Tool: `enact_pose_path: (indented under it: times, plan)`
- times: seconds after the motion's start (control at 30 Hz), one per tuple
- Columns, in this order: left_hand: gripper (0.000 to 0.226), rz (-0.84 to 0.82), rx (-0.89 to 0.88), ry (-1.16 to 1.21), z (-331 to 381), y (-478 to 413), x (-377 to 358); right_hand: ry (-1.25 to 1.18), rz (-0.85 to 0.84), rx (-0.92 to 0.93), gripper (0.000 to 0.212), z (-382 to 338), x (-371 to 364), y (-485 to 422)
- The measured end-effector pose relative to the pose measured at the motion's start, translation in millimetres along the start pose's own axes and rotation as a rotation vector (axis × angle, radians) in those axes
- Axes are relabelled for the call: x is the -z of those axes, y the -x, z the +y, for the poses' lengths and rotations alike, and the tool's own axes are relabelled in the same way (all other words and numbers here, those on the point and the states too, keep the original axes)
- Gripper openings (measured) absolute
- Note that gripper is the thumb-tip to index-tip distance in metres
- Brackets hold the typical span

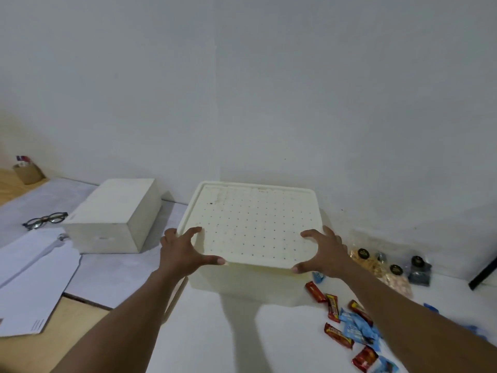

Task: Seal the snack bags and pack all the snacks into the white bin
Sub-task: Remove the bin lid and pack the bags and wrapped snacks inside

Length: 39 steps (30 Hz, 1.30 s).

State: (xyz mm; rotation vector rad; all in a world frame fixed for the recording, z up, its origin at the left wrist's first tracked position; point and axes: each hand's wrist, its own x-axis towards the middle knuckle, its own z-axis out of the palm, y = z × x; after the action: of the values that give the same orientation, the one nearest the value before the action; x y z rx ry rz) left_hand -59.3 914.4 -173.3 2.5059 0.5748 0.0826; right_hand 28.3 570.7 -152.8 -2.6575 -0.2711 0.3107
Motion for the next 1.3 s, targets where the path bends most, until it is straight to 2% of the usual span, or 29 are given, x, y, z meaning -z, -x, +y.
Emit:
enact_pose_path:
  times: [0.2, 0.4, 0.6, 0.73, 1.07, 1.3]
  plan:
    - [0.137, 0.034, 0.059, 0.022, -12.2, 80.3, 12.6, -0.032, -0.045, 0.059, 0.111, -1.0, -6.1, 59.1]
    - [0.142, 0.061, 0.147, -0.022, -41.7, 178.1, -0.5, -0.033, -0.100, 0.090, 0.113, 19.0, -44.7, 131.7]
    - [0.134, -0.003, 0.238, -0.038, -76.3, 273.3, -33.0, -0.042, -0.159, 0.091, 0.123, 54.2, -98.1, 207.1]
    - [0.126, -0.071, 0.295, -0.030, -94.4, 321.2, -51.3, -0.006, -0.251, 0.076, 0.110, 66.3, -127.6, 248.5]
    - [0.141, -0.241, 0.385, -0.051, -154.7, 354.4, -118.7, 0.058, -0.421, -0.048, 0.110, 93.5, -192.7, 275.3]
    - [0.125, -0.290, 0.335, -0.052, -161.4, 326.5, -138.2, 0.086, -0.420, -0.111, 0.103, 102.1, -212.7, 257.1]
